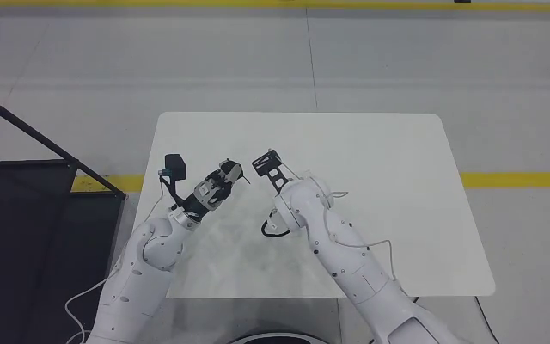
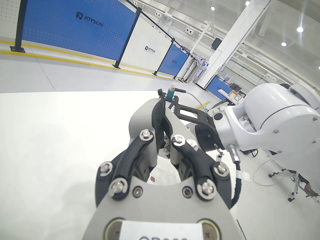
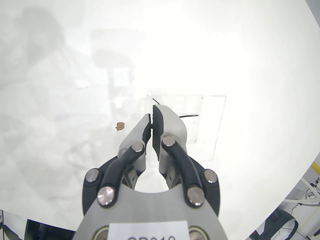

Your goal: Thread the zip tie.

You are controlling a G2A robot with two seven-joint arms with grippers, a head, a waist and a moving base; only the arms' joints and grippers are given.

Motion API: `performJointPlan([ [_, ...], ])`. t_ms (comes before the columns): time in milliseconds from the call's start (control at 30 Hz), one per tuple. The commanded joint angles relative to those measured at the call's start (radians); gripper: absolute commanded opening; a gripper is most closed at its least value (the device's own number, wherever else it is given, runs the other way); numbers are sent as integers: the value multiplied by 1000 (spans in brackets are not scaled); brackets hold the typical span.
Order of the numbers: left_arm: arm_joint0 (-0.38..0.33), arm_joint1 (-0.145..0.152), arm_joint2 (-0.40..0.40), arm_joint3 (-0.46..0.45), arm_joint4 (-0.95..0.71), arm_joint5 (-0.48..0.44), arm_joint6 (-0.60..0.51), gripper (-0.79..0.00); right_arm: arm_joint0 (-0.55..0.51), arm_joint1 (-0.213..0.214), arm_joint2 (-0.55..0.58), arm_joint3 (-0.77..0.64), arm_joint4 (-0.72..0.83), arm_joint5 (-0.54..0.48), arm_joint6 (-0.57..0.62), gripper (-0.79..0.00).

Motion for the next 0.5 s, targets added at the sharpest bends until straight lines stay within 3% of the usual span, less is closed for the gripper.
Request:
performJointPlan([
  [0,0,0,0,0,0,0,0,-785,-6,0,4,-9,-7,-2,-2,-785],
  [367,0,0,0,0,0,0,0,-785,-81,9,35,-123,-70,-16,19,-785],
  [467,0,0,0,0,0,0,0,-785,-92,9,41,-135,-78,-21,20,-748],
])
